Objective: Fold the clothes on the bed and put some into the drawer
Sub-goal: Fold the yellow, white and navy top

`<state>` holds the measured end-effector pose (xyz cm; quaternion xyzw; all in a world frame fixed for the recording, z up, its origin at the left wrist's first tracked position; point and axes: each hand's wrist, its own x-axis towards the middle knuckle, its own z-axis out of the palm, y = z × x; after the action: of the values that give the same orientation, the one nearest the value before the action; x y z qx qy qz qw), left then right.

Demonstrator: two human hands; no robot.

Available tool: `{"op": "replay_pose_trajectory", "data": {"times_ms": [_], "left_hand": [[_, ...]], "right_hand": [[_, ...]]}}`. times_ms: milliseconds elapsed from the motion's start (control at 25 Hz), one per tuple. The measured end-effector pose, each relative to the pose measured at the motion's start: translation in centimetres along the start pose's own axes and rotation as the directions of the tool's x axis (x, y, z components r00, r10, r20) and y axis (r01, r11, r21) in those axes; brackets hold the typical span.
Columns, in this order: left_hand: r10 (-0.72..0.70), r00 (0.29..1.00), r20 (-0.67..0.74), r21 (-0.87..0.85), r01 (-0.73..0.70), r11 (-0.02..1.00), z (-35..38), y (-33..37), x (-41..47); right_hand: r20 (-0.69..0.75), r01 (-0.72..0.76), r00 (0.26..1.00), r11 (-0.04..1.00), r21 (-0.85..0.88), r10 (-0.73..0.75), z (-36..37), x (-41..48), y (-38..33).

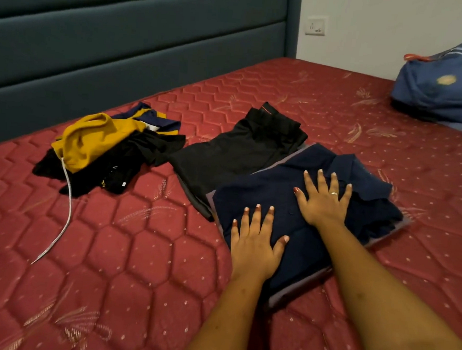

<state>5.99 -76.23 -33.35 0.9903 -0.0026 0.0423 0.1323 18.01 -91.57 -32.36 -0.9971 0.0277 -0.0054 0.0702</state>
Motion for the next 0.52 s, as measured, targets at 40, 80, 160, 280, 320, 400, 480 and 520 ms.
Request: {"op": "replay_pose_trajectory", "data": {"times_ms": [40, 80, 160, 280, 320, 400, 480, 520], "left_hand": [[-0.010, 0.998, 0.057, -0.021, 0.011, 1.000, -0.5, 0.0, 0.0], [-0.016, 0.994, 0.109, -0.035, 0.020, 0.999, -1.0, 0.0, 0.0], [-0.044, 0.991, 0.129, -0.037, 0.049, 0.998, -2.4, -0.9, -0.3], [-0.241, 0.965, -0.102, 0.020, 0.244, 0.970, -5.9, -6.0, -1.7], [-0.314, 0.934, -0.170, 0.029, 0.323, 0.946, -7.5, -8.5, -2.2], [-0.422, 0.873, -0.244, 0.042, 0.445, 0.895, -11.5, -13.9, -3.2], [-0.502, 0.809, -0.305, 0.036, 0.537, 0.843, -15.8, -18.4, -3.9], [-0.530, 0.774, -0.347, 0.024, 0.572, 0.820, -18.2, -20.8, -4.7]], "right_hand": [[0.058, -0.007, 0.998, 1.000, -0.022, 0.008, -0.4, 0.2, 0.0], [0.118, -0.017, 0.993, 0.998, -0.054, 0.023, -1.0, 0.3, -0.1], [0.171, -0.018, 0.985, 0.997, -0.080, 0.031, -2.7, 0.1, -1.0], [-0.013, 0.088, 0.996, 0.995, 0.049, -0.087, -5.1, -2.1, -4.9], [-0.072, 0.149, 0.987, 0.985, 0.085, -0.143, -5.9, -3.0, -7.0], [-0.108, 0.263, 0.962, 0.957, 0.123, -0.251, -7.2, -4.6, -12.3], [-0.072, 0.355, 0.935, 0.923, 0.148, -0.348, -8.1, -5.8, -18.1], [-0.060, 0.408, 0.913, 0.900, 0.154, -0.403, -8.4, -6.7, -21.7]]}}
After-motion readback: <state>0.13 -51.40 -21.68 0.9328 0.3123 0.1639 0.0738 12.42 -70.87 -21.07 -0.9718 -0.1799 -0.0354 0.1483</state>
